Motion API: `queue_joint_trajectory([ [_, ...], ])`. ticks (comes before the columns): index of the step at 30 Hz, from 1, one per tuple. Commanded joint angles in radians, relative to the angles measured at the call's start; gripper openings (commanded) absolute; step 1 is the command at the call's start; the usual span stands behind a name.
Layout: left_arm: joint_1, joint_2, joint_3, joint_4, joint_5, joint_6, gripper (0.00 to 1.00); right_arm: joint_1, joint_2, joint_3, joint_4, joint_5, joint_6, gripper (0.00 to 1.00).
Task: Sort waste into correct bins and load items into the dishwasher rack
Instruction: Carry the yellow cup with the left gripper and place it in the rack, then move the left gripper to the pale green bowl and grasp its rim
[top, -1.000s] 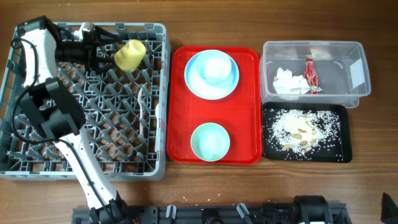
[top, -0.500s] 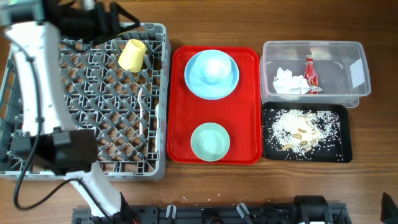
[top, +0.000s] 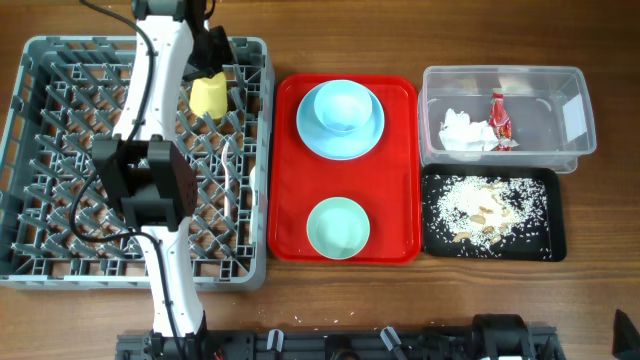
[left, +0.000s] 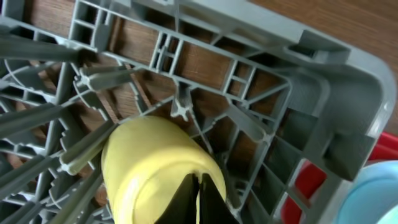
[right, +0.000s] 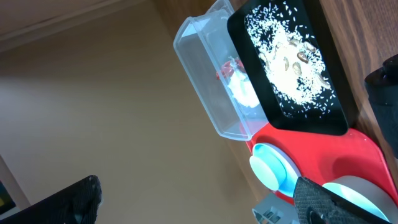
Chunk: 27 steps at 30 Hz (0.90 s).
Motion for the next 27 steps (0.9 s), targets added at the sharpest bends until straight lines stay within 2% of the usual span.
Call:
queue_joint_trajectory([
  [1, 0.008, 0.012, -0.002, -0.041, -0.114, -0.020, 0.04, -0.005, -0.010, -0.002, 0.002, 0.018, 0.007, 1.00],
  [4, 0.016, 0.002, -0.001, -0.147, -0.220, -0.020, 0.04, -0.005, -0.010, -0.002, 0.002, 0.018, 0.007, 1.00],
  [7, 0.018, -0.056, -0.001, -0.170, -0.221, -0.020, 0.04, -0.005, -0.010, -0.002, 0.002, 0.018, 0.007, 1.00],
  [9, 0.014, -0.152, -0.001, -0.167, -0.210, -0.024, 0.09, -0.005, -0.010, -0.002, 0.002, 0.018, 0.007, 1.00],
  [10, 0.008, -0.212, -0.001, -0.172, -0.162, -0.024, 0.13, -0.005, -0.010, -0.002, 0.002, 0.018, 0.007, 1.00],
  [11, -0.023, -0.348, -0.001, -0.228, 0.084, -0.024, 0.27, -0.005, -0.010, -0.002, 0.002, 0.018, 0.006, 1.00],
  [12, -0.048, -0.387, -0.001, -0.267, 0.193, -0.023, 0.28, -0.005, -0.010, -0.002, 0.002, 0.018, 0.007, 1.00],
  [13, -0.078, -0.407, -0.001, -0.307, 0.304, -0.023, 0.34, -0.005, -0.010, -0.002, 0.002, 0.018, 0.007, 1.00],
  [15, -0.136, -0.408, -0.001, -0.380, 0.436, 0.027, 0.40, -0.005, -0.010, -0.002, 0.002, 0.018, 0.007, 1.00],
  [16, -0.178, -0.405, -0.003, -0.407, 0.449, 0.051, 0.43, -0.005, -0.010, -0.002, 0.002, 0.018, 0.007, 1.00],
  [17, -0.206, -0.405, -0.014, -0.406, 0.447, 0.064, 0.42, -0.005, -0.010, -0.002, 0.002, 0.018, 0.007, 1.00],
  [18, -0.247, -0.405, -0.025, -0.406, 0.418, 0.063, 0.36, -0.005, -0.010, -0.002, 0.002, 0.018, 0.007, 1.00],
  [21, -0.398, -0.405, -0.126, -0.406, 0.304, 0.009, 0.37, -0.005, -0.010, -0.002, 0.002, 0.018, 0.007, 1.00],
  [24, -0.568, -0.405, -0.322, -0.374, 0.260, -0.024, 0.38, -0.005, -0.010, -0.002, 0.002, 0.018, 0.007, 1.00],
  [27, -0.673, -0.405, -0.465, -0.278, 0.260, -0.073, 0.39, -0.005, -0.010, -0.002, 0.002, 0.018, 0.008, 1.00],
])
